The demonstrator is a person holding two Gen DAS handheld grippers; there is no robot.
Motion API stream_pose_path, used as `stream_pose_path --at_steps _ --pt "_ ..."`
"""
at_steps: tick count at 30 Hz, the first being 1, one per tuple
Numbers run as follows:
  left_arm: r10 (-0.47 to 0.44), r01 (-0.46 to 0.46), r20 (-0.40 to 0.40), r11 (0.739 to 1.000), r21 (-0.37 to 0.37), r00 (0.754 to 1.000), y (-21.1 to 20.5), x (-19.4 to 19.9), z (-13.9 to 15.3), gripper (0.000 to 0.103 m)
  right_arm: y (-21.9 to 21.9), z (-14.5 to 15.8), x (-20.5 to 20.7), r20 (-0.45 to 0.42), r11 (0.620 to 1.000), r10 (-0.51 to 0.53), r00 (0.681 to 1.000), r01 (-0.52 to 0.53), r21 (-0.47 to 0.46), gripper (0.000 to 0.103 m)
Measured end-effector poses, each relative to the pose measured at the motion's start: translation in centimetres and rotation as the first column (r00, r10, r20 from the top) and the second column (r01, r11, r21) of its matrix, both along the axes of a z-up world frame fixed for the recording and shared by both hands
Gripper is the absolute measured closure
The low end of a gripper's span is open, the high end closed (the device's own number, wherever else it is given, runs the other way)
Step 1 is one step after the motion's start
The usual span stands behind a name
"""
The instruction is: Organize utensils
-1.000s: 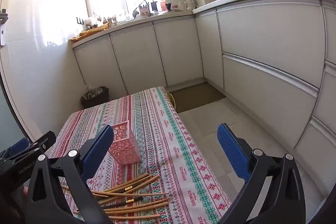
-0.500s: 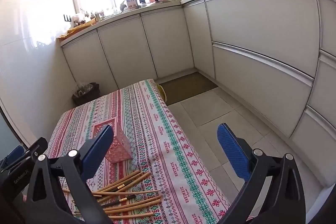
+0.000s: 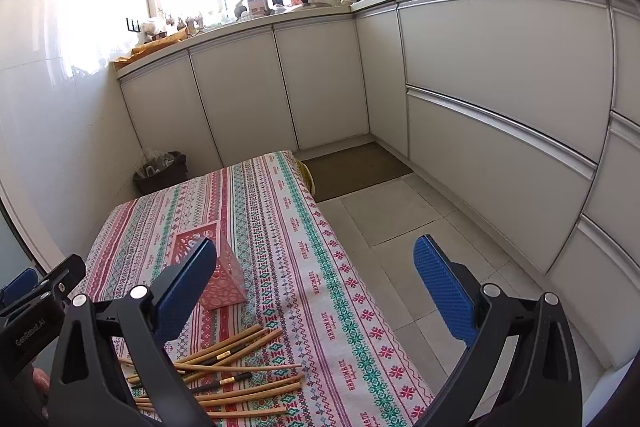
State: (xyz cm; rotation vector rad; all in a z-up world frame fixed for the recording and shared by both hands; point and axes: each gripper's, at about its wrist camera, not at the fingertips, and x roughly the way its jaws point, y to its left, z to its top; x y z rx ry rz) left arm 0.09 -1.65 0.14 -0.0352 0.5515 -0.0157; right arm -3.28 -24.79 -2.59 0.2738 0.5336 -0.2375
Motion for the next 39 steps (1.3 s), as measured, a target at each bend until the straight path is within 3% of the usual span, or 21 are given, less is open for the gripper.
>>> stream_pose_path --at_steps 39 --pt "-0.014 0.014 0.017 1.0 0.0 1.0 0.4 -0.9 -0.3 0.007 1.1 -0.3 -0.1 -0.01 1.0 0.028 1.0 -0.028 -0.003 0.007"
